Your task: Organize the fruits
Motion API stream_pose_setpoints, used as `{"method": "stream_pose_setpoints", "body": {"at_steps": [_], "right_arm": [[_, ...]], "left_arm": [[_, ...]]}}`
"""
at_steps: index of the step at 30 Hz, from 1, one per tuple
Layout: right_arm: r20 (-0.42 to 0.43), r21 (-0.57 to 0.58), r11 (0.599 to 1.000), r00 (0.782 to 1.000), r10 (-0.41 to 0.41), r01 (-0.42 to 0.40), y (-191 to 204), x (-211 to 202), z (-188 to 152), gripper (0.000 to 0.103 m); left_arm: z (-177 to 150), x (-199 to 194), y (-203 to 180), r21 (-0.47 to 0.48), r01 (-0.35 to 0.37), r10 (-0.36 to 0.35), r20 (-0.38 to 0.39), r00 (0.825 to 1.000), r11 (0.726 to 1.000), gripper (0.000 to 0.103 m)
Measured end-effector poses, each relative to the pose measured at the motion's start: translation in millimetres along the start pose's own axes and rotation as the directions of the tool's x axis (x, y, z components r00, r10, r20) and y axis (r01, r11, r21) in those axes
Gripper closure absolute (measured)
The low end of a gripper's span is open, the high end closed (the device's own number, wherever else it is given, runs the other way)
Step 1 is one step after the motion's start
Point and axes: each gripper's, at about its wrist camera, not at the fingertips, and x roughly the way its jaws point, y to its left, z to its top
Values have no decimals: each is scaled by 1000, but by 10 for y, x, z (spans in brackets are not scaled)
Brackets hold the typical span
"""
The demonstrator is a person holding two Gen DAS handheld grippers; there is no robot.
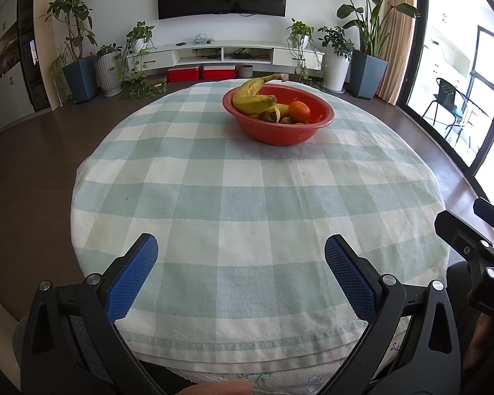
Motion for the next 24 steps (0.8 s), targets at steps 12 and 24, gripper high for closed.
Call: {"method": "stream_pose_setpoints", "body": {"at_steps": [12, 24], "right_arm": [[-8, 4, 1000, 1000, -2, 2, -28, 17, -33, 0], [-11, 3, 1000, 1000, -2, 2, -30, 17, -40, 0]], "left_arm": [[-49, 21, 3, 3, -4, 4, -2, 1000, 1000, 0], [-65, 31, -7, 4, -4, 4, -5, 1000, 1000, 0]]}}
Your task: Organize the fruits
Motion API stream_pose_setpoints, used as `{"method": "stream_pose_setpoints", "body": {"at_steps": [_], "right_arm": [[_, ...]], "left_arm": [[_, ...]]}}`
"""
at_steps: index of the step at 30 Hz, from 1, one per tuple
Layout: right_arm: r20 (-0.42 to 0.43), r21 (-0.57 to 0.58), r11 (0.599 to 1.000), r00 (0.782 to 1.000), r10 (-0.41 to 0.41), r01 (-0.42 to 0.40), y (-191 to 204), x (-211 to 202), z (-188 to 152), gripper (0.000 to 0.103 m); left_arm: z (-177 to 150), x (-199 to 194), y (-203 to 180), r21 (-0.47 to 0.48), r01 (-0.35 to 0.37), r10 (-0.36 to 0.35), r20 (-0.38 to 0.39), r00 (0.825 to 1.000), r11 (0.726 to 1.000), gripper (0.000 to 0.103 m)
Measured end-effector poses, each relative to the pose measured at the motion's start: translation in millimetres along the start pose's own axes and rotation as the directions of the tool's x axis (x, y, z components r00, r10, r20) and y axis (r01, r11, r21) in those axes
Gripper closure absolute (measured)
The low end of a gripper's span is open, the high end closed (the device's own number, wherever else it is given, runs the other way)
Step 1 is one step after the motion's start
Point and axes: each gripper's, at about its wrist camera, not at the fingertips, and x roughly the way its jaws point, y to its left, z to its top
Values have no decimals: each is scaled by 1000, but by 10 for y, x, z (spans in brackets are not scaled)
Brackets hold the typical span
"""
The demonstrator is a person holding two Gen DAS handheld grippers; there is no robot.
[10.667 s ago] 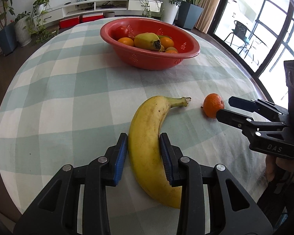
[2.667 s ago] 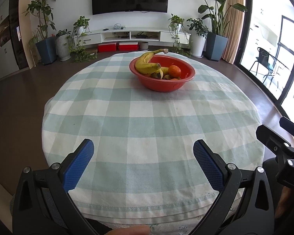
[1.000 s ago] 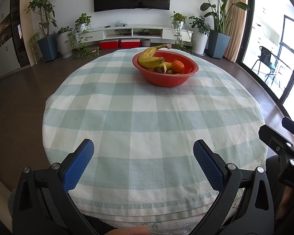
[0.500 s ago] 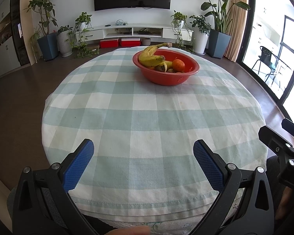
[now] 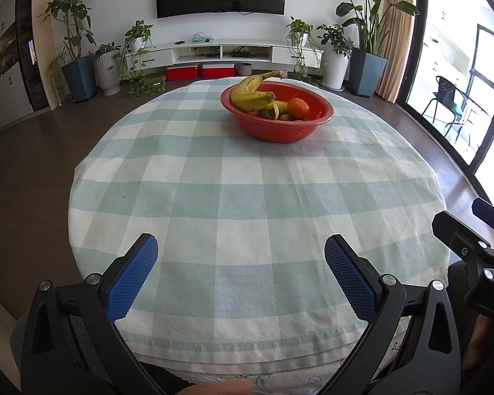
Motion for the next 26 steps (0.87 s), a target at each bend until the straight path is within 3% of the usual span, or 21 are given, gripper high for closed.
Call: {"method": "stream_pose_setpoints", "body": {"at_steps": [19, 26], "right_arm": [[-4, -1, 1000, 1000, 1, -1, 4, -1, 4, 0], [-17, 2, 1000, 1000, 2, -2, -33, 47, -48, 0]], "left_arm": [[-19, 54, -13, 3, 10, -9, -21, 1000, 1000, 0], [-5, -6, -12, 9, 9, -9, 5, 1000, 1000, 0]]}}
